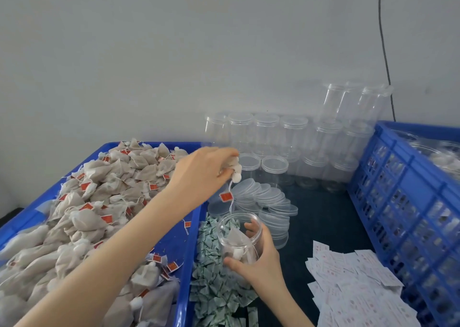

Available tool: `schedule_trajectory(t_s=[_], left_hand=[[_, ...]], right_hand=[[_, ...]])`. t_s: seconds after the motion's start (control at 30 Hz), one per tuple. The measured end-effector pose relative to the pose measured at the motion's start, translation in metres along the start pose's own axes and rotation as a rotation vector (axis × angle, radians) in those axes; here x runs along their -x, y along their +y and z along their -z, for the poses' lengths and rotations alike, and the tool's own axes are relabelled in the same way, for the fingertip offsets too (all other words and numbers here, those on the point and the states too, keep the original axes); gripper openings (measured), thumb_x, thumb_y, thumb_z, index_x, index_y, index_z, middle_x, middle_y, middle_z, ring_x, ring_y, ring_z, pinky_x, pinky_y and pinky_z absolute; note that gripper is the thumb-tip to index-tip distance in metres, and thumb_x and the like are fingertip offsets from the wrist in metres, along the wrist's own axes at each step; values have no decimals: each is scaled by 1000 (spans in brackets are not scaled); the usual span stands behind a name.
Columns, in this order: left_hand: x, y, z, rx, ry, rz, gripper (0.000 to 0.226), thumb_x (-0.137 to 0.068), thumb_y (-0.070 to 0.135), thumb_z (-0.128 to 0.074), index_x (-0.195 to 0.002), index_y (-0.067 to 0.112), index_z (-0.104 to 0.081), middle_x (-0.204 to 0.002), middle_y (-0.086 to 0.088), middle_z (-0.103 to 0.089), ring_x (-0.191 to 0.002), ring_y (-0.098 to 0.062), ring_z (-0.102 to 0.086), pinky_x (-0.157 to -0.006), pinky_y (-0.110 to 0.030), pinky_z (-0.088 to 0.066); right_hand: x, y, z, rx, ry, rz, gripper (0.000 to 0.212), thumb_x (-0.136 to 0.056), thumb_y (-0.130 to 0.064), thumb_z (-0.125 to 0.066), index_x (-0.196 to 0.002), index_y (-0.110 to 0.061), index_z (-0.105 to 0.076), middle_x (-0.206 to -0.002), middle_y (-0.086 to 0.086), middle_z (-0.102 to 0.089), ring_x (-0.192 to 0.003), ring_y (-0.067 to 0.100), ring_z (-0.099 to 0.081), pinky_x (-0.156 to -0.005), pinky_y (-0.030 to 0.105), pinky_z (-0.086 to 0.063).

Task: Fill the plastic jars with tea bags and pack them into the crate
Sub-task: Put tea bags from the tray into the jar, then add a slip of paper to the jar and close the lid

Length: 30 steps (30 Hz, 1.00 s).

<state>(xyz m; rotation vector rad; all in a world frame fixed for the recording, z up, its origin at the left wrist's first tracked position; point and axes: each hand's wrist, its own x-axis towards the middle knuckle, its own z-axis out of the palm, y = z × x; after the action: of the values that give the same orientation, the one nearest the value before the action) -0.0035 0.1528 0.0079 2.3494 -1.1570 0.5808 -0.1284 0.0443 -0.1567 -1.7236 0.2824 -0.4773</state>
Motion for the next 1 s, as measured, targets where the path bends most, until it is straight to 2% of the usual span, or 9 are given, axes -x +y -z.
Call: schedule_trajectory(t_s=[0.13,0.3,0.5,0.6,0.7,0.8,0.9,0.93,1.0], left_hand=[[9,14,-14,-5,-182,-46,35,-90,34,-58,-125,37,-54,-114,12,-64,-104,-14,-59,-77,-30,-46],[19,25,-32,41,-453,-35,30,-86,44,-57,-114,39,-47,-99,9,-65,-91,-14,-60,-75,-33,-49],[18,32,-42,85,-547,-82,16,-92,27,-57,-99,31,-70,-97,10,-69,-81,-6,-59,-75,-31,-52],[21,42,-54,44,-729,-205,24,-89,12,-53,-90,22,-75,-69,8,-61,-69,-15,-54,-69,-31,-48],[21,41,-63,68,-816,-241,25,-87,8,-51,-77,22,-70,-51,11,-45,-55,-9,-42,-61,-24,-38],[12,39,-65,240,-704,-192,24,-87,10,-57,-93,24,-76,-65,17,-63,-58,2,-51,-63,-10,-39],[-1,30,-77,359,-402,14,21,-91,12,-57,-99,21,-75,-92,7,-73,-81,-4,-65,-82,-22,-51],[-4,25,-82,303,-382,46,23,-92,11,-54,-101,18,-74,-96,3,-73,-86,-10,-66,-85,-27,-52],[-6,14,-96,29,-586,55,28,-94,5,-48,-109,14,-71,-108,-4,-70,-97,-20,-65,-89,-32,-51]], right_hand=[[-1,-1,4,-24,14,-3,91,-44,-44,-88,-123,-51,-43,-121,-23,-59,-111,-15,-52,-82,1,-42],[-2,0,10,-52,27,-18,85,-56,-22,-96,-123,-43,-48,-115,-14,-66,-104,-11,-59,-77,2,-44],[-2,5,13,-97,53,-42,83,-58,-18,-93,-117,-52,-46,-115,-16,-62,-96,-11,-62,-70,10,-51],[-1,6,16,-80,60,-32,88,-50,-25,-92,-121,-51,-46,-112,-13,-67,-100,-4,-65,-76,16,-55],[1,7,20,-56,66,-18,93,-43,-34,-88,-125,-48,-46,-109,-15,-69,-99,-1,-67,-75,16,-55],[0,9,30,-39,103,-15,99,-42,-35,-89,-132,-37,-48,-115,-11,-67,-98,-5,-65,-75,13,-53],[-3,15,44,-24,158,-2,94,-54,-13,-94,-128,-45,-47,-120,-15,-60,-102,-8,-60,-80,12,-51],[-3,18,49,-15,181,3,91,-56,-9,-93,-123,-49,-46,-121,-17,-58,-105,-6,-59,-85,15,-50],[-3,21,57,15,221,9,90,-58,-9,-93,-120,-51,-44,-126,-16,-56,-114,2,-56,-95,21,-47]])
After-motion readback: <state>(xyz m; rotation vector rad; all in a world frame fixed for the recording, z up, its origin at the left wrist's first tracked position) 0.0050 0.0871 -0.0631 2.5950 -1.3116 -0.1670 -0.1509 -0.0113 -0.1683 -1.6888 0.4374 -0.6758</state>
